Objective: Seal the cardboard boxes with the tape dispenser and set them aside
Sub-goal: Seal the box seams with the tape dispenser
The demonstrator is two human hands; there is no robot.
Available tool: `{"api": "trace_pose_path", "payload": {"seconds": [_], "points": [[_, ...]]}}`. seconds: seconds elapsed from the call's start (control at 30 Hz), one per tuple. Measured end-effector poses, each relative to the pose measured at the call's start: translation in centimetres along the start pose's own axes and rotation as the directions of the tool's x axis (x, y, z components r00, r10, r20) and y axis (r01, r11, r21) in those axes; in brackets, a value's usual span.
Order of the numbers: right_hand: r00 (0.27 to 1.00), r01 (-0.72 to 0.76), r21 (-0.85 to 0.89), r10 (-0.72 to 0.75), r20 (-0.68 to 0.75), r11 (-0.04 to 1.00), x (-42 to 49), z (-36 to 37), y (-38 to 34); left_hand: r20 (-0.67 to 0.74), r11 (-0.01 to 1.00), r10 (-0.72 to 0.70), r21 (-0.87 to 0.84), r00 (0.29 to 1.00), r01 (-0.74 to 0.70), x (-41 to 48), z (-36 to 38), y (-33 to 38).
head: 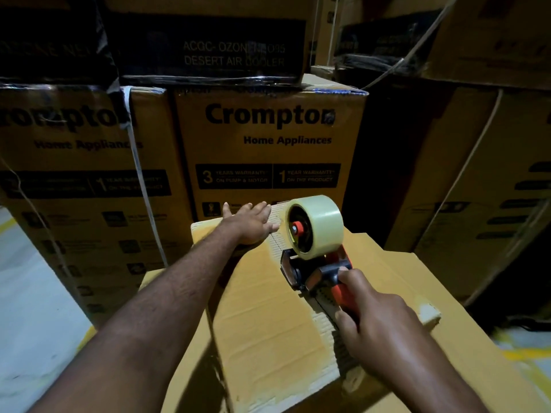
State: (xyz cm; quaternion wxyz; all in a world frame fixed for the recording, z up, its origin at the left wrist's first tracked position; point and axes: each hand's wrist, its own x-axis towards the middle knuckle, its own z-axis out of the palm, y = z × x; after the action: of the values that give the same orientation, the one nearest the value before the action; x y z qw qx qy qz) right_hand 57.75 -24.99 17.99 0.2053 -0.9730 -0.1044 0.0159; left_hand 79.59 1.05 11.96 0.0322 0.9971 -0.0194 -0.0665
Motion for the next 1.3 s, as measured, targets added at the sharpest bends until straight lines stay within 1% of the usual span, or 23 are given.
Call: {"api": "trace_pose_path", "payload": {"seconds": [0.13, 0.2, 0.3, 0.37, 0.43, 0.53, 0.7, 0.83, 0.9, 1.07, 1.23, 1.3], "points": [[0.999, -0.033, -0.017, 0.033, -0.018, 0.999, -1.3, 0.1, 0.2, -0.073, 1.0, -0.01, -0.016, 0.997, 0.009, -1.6, 0.4, 1.2], [0.999, -0.043, -0.017, 0.042, -0.024, 0.999, -1.6, 0.1, 0.3, -0.078, 0.997, 0.079, -0.019, 0.994, -0.08, -3.3, 0.8, 2.1], [0.997, -0.061, 0.016, 0.062, -0.04, 0.998, -1.7, 0.3, 0.7, -0.037, 0.968, 0.25, -0.016, 0.968, -0.25, -6.8, 1.6, 2.8], [0.996, -0.073, 0.03, 0.074, -0.057, 0.997, -1.8, 0.5, 0.6, -0.023, 0.951, 0.307, -0.034, 0.952, -0.307, -9.0, 1.7, 2.5], [0.994, -0.076, 0.028, 0.078, -0.074, 0.997, -1.8, 0.8, 0.5, 0.013, 0.946, 0.322, -0.042, 0.947, -0.321, -11.5, 1.3, 2.7], [0.992, -0.093, 0.028, 0.095, -0.082, 0.995, -1.8, 1.0, 0.1, 0.081, 0.961, 0.278, -0.007, 0.957, -0.278, -16.3, 1.5, 4.5], [0.989, -0.108, 0.031, 0.111, -0.1, 0.994, -1.6, 1.2, -0.3, 0.186, 0.982, 0.18, 0.023, 0.966, -0.187, -23.8, 2.7, 9.7], [0.99, -0.104, 0.0, 0.103, -0.098, 0.995, -1.1, 1.3, -0.5, 0.11, 0.999, 0.034, 0.038, 0.993, -0.038, -25.4, 3.5, 15.2], [0.992, -0.075, -0.019, 0.073, -0.102, 0.997, -1.2, 1.3, -0.4, 0.07, 1.0, -0.01, 0.025, 0.998, 0.008, -25.5, 4.1, 16.9], [0.996, -0.007, -0.008, 0.006, -0.088, 1.0, -1.7, 0.9, 0.5, -0.09, 1.0, -0.013, -0.008, 0.996, 0.012, -26.0, 5.5, 17.2], [0.993, 0.069, -0.05, -0.074, -0.096, 0.996, -2.5, 0.0, 0.8, -0.118, 0.998, -0.061, -0.026, 0.991, 0.058, -26.2, 5.9, 17.8], [0.992, 0.076, -0.054, -0.081, -0.097, 0.996, -3.0, -0.5, 1.3, -0.136, 0.995, -0.096, -0.038, 0.986, 0.092, -26.3, 5.8, 18.1]]}}
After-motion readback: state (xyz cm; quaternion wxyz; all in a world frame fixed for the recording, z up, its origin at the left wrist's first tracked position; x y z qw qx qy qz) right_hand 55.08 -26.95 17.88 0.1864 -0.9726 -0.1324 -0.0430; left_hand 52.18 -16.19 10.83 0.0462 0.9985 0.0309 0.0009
